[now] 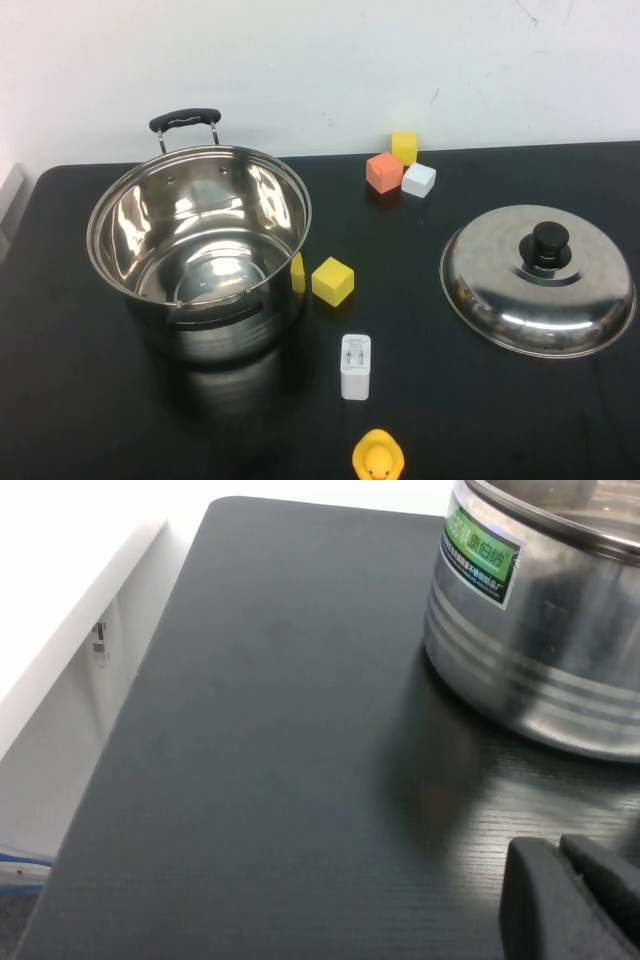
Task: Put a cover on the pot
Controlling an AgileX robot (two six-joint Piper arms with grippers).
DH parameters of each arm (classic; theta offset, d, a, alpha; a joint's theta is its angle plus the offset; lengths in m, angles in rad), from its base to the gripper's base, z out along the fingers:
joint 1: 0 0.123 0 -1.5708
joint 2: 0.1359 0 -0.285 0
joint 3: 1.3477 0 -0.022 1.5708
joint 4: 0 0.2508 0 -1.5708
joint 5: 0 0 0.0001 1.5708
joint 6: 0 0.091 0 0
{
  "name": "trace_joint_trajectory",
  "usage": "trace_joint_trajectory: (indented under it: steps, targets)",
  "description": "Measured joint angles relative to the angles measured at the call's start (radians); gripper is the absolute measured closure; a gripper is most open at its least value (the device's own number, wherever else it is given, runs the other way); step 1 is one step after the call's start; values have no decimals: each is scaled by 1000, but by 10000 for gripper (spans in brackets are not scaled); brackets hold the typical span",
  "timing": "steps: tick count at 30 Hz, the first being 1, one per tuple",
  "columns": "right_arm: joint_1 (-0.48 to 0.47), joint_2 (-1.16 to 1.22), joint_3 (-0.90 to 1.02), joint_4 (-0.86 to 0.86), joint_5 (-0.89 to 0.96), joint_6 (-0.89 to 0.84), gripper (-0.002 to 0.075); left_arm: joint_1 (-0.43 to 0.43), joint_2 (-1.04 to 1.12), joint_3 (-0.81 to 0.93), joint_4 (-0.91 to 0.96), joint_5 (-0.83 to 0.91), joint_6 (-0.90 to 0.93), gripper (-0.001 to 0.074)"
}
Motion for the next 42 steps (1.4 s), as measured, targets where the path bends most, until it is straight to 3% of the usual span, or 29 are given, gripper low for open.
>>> trace_joint_trajectory:
  steps: [14, 22, 27, 36, 39, 42]
  targets:
    - [0, 0, -3, 66, 9, -199, 728, 0, 0, 0, 0, 0, 0, 737]
    - [0, 36, -254, 180, 63, -870, 728, 0, 0, 0, 0, 0, 0, 737]
    - [0, 214, -346, 271, 61, -1091, 728, 0, 0, 0, 0, 0, 0, 737]
    - [0, 609, -452, 757, 37, -1642, 713, 0, 0, 0, 0, 0, 0, 737]
    - [2, 708, -511, 770, 15, -1653, 667, 0, 0, 0, 0, 0, 0, 738]
    - [2, 767, -557, 703, -74, -1484, 610, 0, 0, 0, 0, 0, 0, 738]
